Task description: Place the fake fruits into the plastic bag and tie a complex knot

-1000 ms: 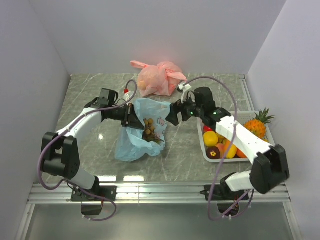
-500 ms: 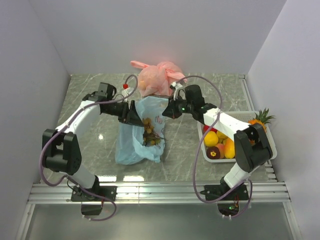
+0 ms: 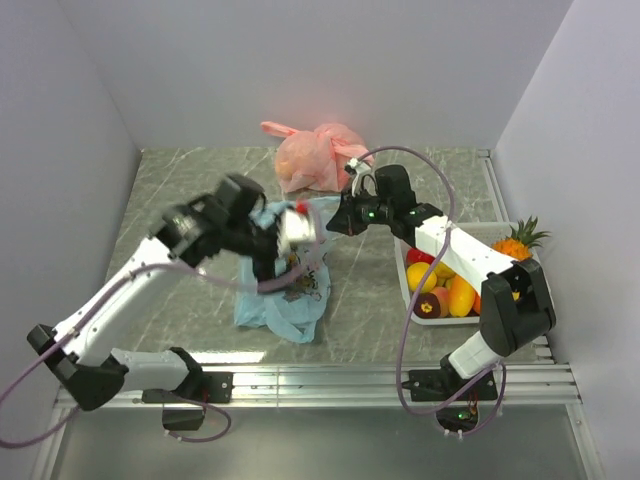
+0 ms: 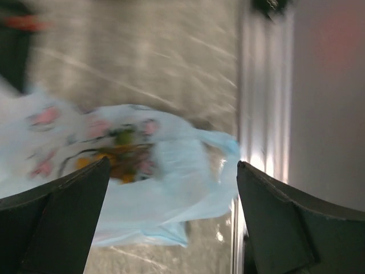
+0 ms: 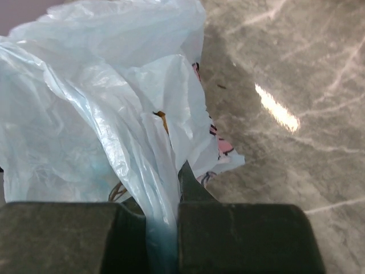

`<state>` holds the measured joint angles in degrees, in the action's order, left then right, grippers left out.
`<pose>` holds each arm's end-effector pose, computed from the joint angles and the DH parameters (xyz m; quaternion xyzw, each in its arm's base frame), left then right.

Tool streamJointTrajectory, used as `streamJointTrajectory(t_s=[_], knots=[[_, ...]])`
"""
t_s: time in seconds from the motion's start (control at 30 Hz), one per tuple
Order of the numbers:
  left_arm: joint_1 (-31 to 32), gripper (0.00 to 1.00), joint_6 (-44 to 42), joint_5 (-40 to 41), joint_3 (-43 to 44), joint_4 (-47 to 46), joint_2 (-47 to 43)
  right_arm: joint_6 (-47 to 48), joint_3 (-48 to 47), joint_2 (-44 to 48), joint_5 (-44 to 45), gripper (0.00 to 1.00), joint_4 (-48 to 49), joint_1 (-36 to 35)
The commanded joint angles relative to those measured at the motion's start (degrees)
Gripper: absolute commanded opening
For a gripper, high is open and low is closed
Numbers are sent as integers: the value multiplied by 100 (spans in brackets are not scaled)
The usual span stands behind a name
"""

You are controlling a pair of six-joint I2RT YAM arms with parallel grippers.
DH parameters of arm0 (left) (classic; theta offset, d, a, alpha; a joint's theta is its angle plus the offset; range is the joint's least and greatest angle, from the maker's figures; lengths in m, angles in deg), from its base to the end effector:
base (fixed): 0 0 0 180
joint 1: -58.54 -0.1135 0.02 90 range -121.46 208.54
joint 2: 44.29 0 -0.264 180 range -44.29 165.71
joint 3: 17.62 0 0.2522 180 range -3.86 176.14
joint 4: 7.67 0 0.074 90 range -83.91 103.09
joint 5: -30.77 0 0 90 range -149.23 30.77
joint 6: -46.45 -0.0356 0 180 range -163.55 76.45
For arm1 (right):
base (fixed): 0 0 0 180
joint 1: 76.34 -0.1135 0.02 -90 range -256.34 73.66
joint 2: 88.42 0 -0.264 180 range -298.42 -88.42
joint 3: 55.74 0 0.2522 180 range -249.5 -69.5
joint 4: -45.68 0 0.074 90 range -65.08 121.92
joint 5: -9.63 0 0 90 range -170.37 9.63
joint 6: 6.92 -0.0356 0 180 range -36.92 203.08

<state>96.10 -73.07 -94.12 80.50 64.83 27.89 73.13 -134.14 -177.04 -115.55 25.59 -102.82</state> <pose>0.1754 -0.1606 0.4002 0.5822 0.6774 -0.3026 0.3327 0.3049 0.1748 0.2806 -0.2677 0.7966 0.3973 0.3687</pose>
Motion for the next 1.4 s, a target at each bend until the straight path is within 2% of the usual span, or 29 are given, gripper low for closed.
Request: streamJointTrajectory(t_s=[0.0,0.07,0.17,0.47,0.57,0.6,0.67,0.7,0.77,0.8,0.83,0.87,0.97,1.1,1.27,1.37], knots=[[1449,98,-345,1273,-637,428,-143,-121,-277,-24,221,0,-246,-24],[2181,98,-99,1799,-893,270,-12,-121,-303,-41,248,0,-307,-24],[2632,99,95,2222,-1350,-300,243,-121,-373,-33,327,0,-413,-33],[2739,98,104,3471,-2062,-1250,1219,-7,-426,152,380,0,-808,-15],[2739,91,34,3674,-2440,-1514,1316,29,-444,196,406,0,-931,-24],[2739,77,-10,3683,-2502,-1515,1377,37,-461,205,424,0,-1019,-24],[2739,55,-54,3762,-2556,-1497,1360,81,-549,248,442,0,-1159,-6],[2730,34,-2,3718,-2486,-1462,1238,116,-610,266,459,0,-1239,2],[2660,7,51,3412,-2067,-1217,1018,257,-934,292,494,0,-1405,55],[2608,0,104,3175,-1846,-1120,721,353,-1110,310,573,0,-1580,90],[2546,0,122,2903,-1592,-858,562,502,-1295,310,600,0,-1669,169],[2328,0,148,2118,-1032,-751,395,556,-1732,301,626,0,-1774,213],[1783,0,350,911,-448,-889,-317,661,-2567,240,705,0,-1854,310],[1562,0,394,556,-551,-969,-810,784,-3036,91,811,0,-1960,249],[1394,0,534,422,-1683,-1373,-1022,943,-2555,-129,1092,0,-2039,91],[1394,6,710,396,-2018,-1734,-996,1119,-2501,-287,1171,0,-2144,11]])
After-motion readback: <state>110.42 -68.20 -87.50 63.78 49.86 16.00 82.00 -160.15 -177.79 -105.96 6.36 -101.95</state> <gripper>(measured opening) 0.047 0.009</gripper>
